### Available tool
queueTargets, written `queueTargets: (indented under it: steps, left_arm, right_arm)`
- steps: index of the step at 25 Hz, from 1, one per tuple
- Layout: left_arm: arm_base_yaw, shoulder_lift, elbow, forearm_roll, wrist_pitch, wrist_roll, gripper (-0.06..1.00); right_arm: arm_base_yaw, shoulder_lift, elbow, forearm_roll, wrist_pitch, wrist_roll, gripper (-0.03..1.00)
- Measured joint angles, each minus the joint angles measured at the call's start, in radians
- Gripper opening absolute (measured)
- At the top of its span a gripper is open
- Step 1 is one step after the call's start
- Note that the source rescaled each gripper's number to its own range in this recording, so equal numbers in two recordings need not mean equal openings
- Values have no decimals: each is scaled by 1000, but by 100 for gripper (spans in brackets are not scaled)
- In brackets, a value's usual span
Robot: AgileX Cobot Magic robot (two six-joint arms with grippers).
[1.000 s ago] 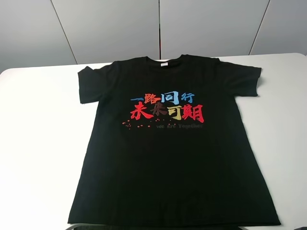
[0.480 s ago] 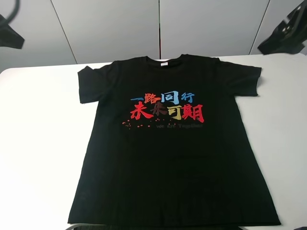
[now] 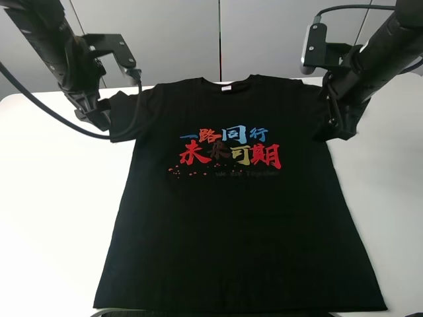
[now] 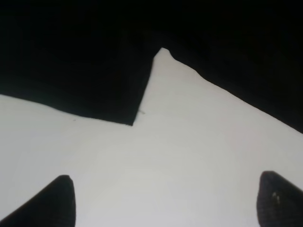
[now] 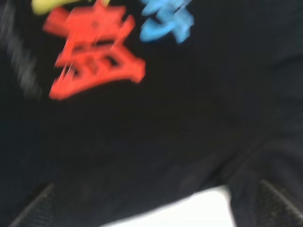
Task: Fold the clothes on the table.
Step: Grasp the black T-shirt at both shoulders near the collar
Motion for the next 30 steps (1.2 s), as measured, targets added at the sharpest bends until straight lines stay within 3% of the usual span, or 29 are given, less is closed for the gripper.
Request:
queueTargets:
  steps: [5,10,18,30]
  left_arm:
    - [-69,125,0,106,-11,21,99]
    - [-93,191,0,128,-46,21,99]
    - [-98,206,0,103,-133,23,99]
    - [-134,243,0,33,-153,94,99]
  right_arm:
    - [0,35,0,-133,23,-12,80]
    - [0,108,-1,-187,15,26,80]
    - [0,146,-1,-191,-120,66,83]
    - [0,146,-1,-129,-134,66,83]
